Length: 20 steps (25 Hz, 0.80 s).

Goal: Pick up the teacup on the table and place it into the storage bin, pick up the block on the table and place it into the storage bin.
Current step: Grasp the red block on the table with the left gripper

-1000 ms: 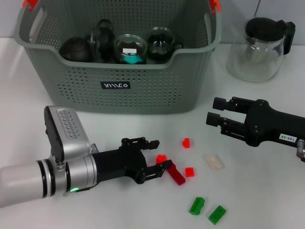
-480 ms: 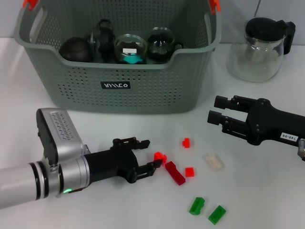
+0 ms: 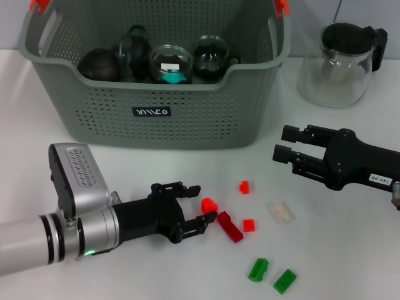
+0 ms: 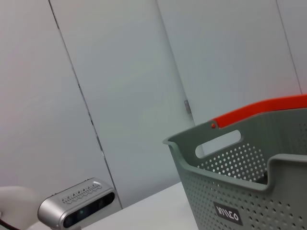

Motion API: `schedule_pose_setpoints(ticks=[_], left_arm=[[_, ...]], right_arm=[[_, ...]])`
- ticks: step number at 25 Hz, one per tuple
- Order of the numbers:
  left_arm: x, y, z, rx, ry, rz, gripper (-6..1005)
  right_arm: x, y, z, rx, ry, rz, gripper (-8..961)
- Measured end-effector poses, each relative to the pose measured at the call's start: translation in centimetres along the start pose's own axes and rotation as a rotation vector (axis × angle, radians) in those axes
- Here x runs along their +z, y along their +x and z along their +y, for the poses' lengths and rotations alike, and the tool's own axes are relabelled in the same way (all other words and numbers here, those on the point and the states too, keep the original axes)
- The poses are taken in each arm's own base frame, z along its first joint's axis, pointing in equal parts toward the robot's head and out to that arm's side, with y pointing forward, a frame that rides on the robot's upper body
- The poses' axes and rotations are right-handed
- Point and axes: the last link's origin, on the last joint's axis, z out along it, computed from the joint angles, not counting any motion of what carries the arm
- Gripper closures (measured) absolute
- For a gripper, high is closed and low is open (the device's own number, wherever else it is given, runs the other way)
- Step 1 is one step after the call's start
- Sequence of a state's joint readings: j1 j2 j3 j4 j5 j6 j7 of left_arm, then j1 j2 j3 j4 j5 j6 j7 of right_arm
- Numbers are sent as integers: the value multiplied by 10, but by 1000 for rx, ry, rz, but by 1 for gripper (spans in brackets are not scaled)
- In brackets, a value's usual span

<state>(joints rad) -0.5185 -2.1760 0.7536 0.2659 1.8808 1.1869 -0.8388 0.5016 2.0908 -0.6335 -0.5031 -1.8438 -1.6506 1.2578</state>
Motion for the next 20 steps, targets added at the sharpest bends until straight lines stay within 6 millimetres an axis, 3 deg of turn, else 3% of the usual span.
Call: schedule_pose_setpoints(ticks=[18,20], left_arm=[[9,0,1,-8,2,-26,398],[9,-1,1,-11,2,-24,435]], right_arm=[[0,0,0,-1,-1,0,400],[0,0,0,-1,-1,0,400]])
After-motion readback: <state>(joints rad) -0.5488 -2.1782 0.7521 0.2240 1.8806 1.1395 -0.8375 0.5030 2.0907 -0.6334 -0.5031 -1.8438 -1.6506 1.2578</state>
